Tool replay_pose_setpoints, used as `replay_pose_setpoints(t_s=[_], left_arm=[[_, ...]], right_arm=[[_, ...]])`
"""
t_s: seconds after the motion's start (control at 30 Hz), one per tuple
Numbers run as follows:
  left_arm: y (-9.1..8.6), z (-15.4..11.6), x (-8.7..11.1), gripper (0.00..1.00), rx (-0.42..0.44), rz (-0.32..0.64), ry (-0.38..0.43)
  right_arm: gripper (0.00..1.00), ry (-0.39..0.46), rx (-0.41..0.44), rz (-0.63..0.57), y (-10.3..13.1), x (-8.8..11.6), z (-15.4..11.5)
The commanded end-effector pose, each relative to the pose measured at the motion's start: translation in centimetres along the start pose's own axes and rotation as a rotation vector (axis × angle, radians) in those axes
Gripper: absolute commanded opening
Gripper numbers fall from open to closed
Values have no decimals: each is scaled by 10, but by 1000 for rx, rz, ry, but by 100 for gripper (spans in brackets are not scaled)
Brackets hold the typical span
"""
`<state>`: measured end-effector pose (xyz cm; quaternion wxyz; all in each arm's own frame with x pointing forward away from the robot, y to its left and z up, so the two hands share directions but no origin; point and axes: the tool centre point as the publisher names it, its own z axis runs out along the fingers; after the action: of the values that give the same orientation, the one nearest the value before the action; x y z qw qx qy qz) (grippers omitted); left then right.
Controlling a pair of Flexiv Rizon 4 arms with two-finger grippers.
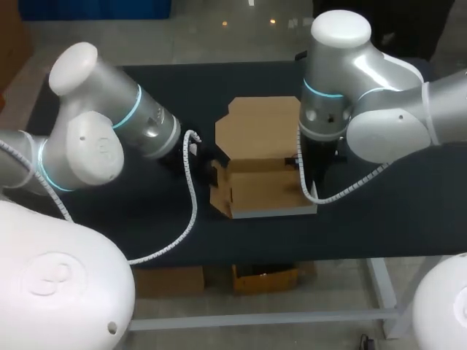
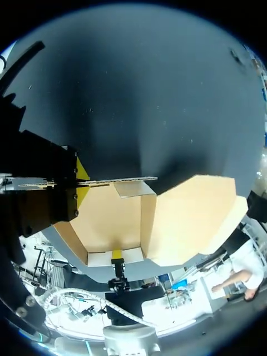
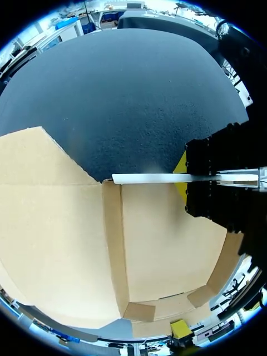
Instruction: Assemble the packaging by folding the flat box into shape, placing the metal phone stand inside, and closing the box properly
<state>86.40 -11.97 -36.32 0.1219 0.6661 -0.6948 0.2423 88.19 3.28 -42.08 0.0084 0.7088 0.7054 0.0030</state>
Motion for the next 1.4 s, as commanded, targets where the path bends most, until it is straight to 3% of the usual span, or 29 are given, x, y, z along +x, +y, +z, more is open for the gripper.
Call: replay_pose_setpoints(t_s=[0.03, 0.2, 0.47, 0.67, 0.9, 1.13, 1.4], left_arm=[[-2, 4, 11, 0, 1, -2, -264], [-3, 2, 14, 0, -11, -8, -296], [-2, -1, 21, 9, -36, -7, -329], [0, -7, 22, 24, -42, 0, -314], [-3, -25, -1, 33, -69, -35, -224], [-6, -38, -31, 36, -72, -75, -123], [-6, -35, -58, 37, -82, -97, -35]], right_arm=[[0, 1, 1, 0, 0, 2, -1], [0, 1, 1, 0, 0, 2, -1], [0, 1, 1, 0, 0, 2, -1], [0, 1, 1, 0, 0, 2, -1], [0, 1, 1, 0, 0, 2, -1], [0, 1, 1, 0, 0, 2, -1], [0, 1, 1, 0, 0, 2, -1]])
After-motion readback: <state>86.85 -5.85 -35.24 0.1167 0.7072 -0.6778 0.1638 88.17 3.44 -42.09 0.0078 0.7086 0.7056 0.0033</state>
